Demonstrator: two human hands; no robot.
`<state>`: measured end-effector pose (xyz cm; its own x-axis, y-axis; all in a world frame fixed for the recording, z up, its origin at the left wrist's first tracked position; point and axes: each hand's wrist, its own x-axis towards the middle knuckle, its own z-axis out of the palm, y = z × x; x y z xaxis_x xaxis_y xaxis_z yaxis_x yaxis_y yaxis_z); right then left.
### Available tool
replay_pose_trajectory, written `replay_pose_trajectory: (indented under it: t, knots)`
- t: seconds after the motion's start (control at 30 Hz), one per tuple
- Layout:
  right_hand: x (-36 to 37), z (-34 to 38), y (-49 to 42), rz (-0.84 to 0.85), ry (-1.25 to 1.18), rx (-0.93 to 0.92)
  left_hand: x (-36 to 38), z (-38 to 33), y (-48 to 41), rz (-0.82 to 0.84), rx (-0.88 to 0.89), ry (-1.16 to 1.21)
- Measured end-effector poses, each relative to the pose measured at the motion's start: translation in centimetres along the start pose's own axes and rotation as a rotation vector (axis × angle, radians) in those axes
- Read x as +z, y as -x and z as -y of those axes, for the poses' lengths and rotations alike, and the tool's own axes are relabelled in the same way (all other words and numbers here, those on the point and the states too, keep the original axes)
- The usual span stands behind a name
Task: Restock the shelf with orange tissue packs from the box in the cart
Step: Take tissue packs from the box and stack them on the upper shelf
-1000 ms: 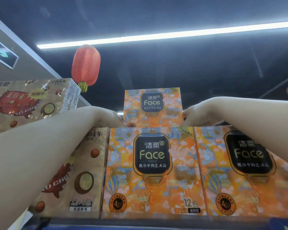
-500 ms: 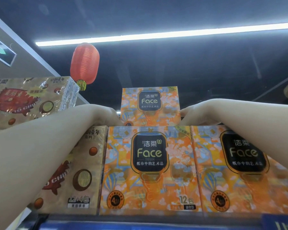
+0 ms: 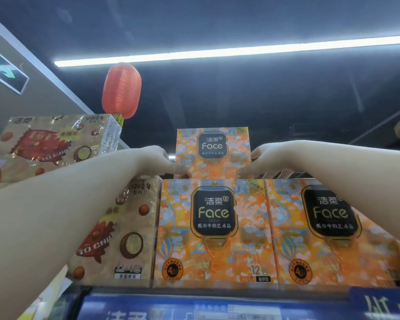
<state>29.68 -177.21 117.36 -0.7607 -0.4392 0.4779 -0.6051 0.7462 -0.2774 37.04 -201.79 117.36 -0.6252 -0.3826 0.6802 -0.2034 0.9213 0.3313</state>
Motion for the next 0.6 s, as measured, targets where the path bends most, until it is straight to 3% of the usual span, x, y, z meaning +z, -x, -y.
replay_pose_trajectory:
  t: [0.13, 0.3, 0.4, 0.6]
  knots:
    - [0.0, 0.4, 0.9, -0.116, -0.049, -0.019, -0.9, -0.2, 2.1, -0.097, 0.083, 0.064]
    - [-0.1, 1.3, 2.7, -0.303, 0.051, -0.093, -2.0, -0.2, 4.3, -0.269, 0.160, -0.061]
    - [0.0, 2.1, 4.4, -0.349, 0.100, -0.103, -2.3, -0.2, 6.0, -0.335, 0.201, -0.178]
    - [1.1, 3.9, 9.7, -0.307, 0.226, -0.041, -1.8, 0.7, 10.5, -0.287, 0.275, -0.199]
